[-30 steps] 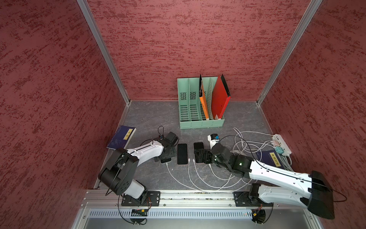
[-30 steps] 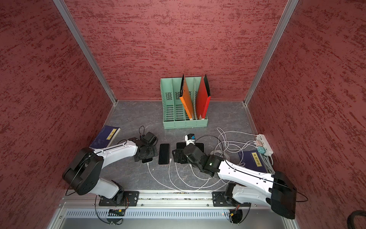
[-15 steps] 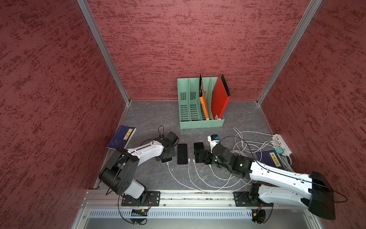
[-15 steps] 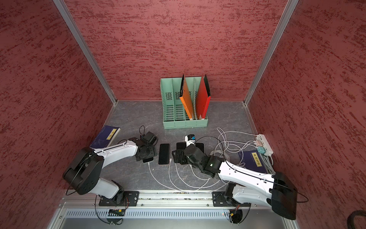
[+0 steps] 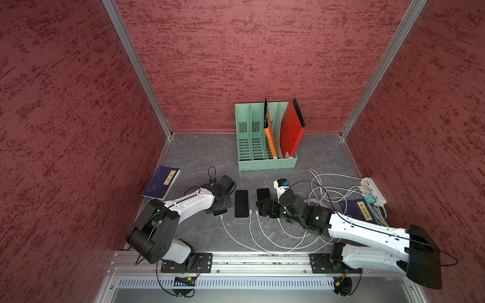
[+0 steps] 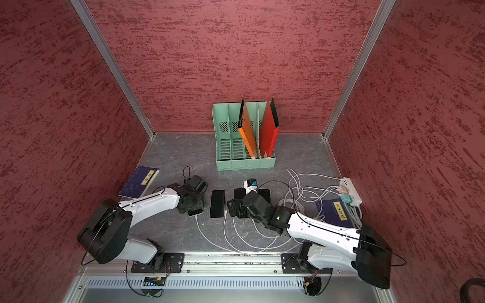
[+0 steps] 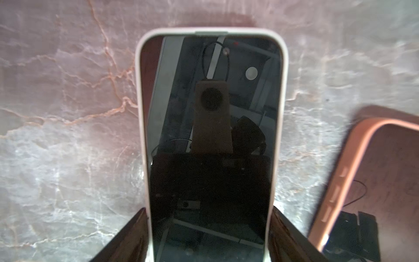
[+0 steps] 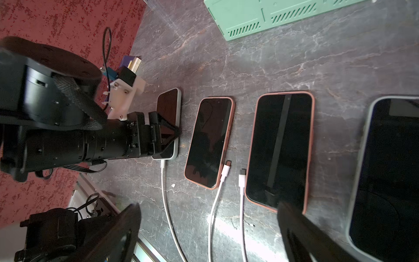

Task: Unplug the charging cable from the phone
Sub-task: Pick up the phone at the center of the board.

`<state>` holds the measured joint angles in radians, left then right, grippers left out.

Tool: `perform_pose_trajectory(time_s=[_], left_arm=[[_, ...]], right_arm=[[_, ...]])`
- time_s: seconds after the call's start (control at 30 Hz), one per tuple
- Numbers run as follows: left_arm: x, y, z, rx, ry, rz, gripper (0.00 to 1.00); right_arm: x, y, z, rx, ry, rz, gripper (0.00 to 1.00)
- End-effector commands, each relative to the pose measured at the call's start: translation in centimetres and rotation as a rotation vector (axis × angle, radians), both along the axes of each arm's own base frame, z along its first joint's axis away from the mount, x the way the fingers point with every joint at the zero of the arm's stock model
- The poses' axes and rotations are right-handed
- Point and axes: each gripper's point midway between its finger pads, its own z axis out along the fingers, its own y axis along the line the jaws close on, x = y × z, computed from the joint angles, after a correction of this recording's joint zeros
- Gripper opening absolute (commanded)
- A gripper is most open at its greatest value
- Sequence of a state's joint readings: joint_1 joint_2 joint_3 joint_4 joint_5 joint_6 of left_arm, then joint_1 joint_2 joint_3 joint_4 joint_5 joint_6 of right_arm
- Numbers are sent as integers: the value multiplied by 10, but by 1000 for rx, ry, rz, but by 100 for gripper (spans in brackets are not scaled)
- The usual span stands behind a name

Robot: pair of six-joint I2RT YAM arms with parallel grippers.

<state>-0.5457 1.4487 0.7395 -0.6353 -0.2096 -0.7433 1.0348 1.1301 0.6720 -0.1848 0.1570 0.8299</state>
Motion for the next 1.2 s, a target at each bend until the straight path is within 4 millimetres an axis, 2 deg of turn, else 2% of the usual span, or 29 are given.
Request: perform_pose_trajectory(time_s=[0.0,0.27,0.57,0.7,0.8,0.93,1.07,1.17], left_arm=[[7,1,13,-8,-56,-2,19],[9,1,28,-25,-104,-6,0],[9,-1,41,-59,-152,-11,0],[9,-3,48,-75,-178,-18,0],[9,-4,54,-97,-208,-20,0],[9,-7,65,-150,-263,-24,0],[7,-11,72,-200,-301,-30,0],[7,-13,78,-220,-325,-33,0]], right_arm=[[3,10,12,43,-10,19,98],[-1,30,13,114,-16,89,98],[-16,68,1,114,-24,195,97],[-23,84,4,78,-98,226,96],[-26,92,8,63,-162,228,97],[-24,97,4,74,-180,227,98],[-36,113,4,119,-169,320,97],[-44,123,-7,132,-153,383,95]])
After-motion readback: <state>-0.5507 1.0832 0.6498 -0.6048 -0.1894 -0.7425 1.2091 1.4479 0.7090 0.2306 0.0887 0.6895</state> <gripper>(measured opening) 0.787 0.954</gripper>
